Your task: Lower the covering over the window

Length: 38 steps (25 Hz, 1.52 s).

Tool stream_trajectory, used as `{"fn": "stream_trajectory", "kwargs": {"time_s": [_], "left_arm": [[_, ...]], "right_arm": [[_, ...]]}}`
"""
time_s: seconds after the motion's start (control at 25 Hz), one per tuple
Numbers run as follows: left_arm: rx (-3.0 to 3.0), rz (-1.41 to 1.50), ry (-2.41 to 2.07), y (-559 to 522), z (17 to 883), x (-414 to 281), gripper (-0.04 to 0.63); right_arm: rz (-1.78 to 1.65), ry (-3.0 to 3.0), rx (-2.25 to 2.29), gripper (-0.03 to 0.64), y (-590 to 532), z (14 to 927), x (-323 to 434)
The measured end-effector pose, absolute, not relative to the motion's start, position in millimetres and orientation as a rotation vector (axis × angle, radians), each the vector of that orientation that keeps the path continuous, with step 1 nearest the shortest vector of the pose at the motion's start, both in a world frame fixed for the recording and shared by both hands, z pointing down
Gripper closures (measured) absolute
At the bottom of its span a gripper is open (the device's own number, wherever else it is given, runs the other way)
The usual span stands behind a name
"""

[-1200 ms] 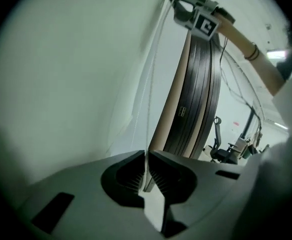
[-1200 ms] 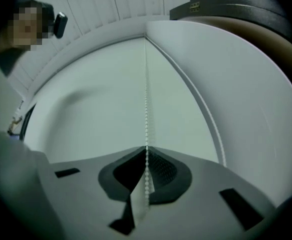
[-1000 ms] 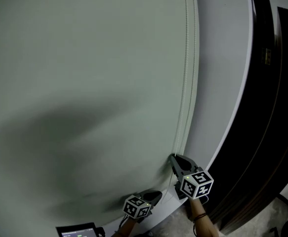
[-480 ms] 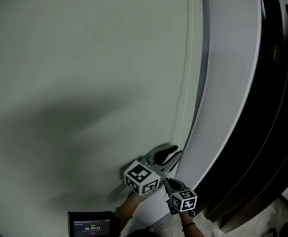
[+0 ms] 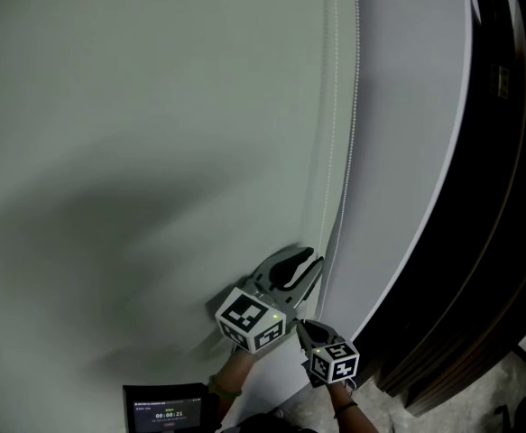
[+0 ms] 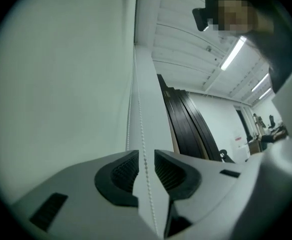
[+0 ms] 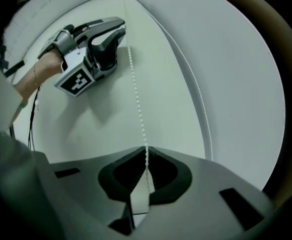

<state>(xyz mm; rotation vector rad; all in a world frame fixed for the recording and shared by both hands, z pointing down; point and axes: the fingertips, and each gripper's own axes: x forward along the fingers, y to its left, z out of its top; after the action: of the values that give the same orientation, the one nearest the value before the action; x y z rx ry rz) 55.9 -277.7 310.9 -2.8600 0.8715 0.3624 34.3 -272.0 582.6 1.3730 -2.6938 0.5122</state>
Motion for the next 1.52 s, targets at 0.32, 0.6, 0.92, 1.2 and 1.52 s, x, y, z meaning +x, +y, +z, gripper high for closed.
{"fn": "stream_trajectory", "kwargs": {"time_s": [0.32,0.6,0.92,1.2,1.52], "left_arm": [[-2.886,0.301,0.848,-294.7,311.8,59.6,0.581],[-3.049,-0.110,1.013,-306.2,458.1,60.9,0.583],[-3.033,-0.199,1.135,-319.7,504.6,49.6,0.583],[-3.061,-0.616,1.278,-293.8,592.8,25.7,0.583],[-3.065,-0.696,1.377,-264.3,619.9,19.4,0.543]], "right_arm": [[0.523,-2.702,1.350,0.597,-271.0,585.4,25.9],[0.682,-2.448,1.180,0.597,-211.4,705.8,36.1],[0.671,-2.441,1.249,0.595,-202.8,705.3,51.3],[0.594,-2.557,1.304,0.595,-180.4,644.1,56.5],[0.569,-2.600,1.315,0.595,-144.0,606.6,68.2]]}}
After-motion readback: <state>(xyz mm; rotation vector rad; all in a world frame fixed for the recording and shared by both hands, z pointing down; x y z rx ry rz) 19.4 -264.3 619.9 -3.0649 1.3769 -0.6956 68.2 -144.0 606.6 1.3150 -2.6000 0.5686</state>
